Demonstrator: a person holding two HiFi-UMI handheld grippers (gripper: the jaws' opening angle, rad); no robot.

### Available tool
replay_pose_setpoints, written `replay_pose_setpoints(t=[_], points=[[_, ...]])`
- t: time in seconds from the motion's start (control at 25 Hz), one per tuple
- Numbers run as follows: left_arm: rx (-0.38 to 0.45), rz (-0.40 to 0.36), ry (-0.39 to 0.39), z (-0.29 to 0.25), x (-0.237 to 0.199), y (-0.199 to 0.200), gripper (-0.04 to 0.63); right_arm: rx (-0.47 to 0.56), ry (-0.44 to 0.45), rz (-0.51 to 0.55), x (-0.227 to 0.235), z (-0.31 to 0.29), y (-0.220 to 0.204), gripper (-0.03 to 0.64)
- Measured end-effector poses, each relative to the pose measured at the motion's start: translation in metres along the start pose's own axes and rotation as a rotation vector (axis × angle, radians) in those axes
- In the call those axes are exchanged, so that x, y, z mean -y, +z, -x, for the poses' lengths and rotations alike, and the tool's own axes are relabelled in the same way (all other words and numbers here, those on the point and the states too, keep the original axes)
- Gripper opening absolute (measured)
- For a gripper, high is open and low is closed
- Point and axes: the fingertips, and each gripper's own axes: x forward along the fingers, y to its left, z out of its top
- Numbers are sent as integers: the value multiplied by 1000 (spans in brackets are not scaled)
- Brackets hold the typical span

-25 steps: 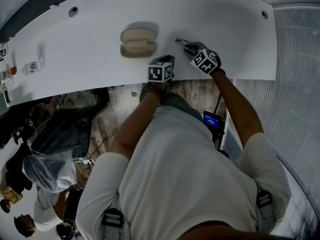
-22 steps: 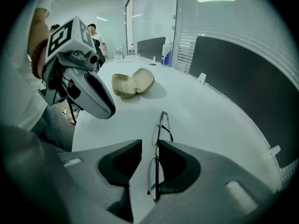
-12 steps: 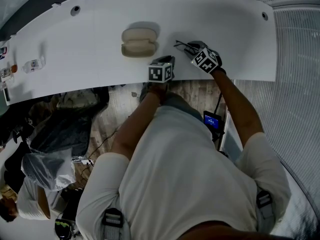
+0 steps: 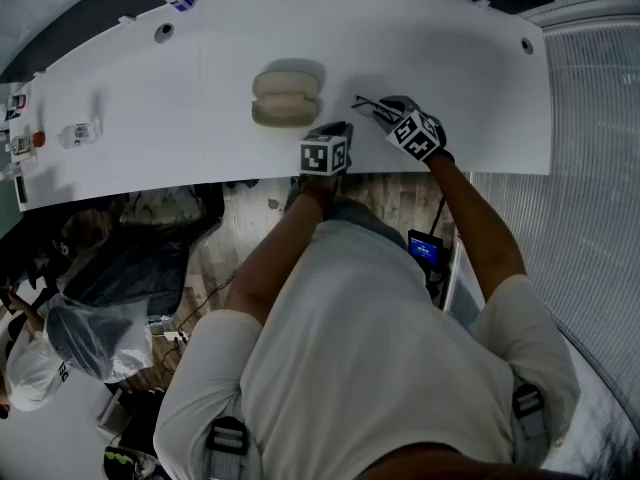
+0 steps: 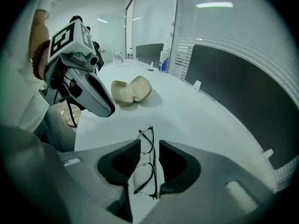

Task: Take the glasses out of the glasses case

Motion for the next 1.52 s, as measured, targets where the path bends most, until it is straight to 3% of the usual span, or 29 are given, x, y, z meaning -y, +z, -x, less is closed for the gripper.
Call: replay_pose_setpoints(t=[0.16,0.68,1.12,1.52], points=[[30,-17,0,15,3,14,52,61,-22,-9,-1,15,18,120],[220,-79,16,115,17,87,41,330,-123,-95,-8,102,116,3],[376,-194,-115,194,87,130,5,598,-238,-227,-9,213,188,2],[543,-342,-199,276,143,168,3,792,-271,-231,-33,300,247,2]])
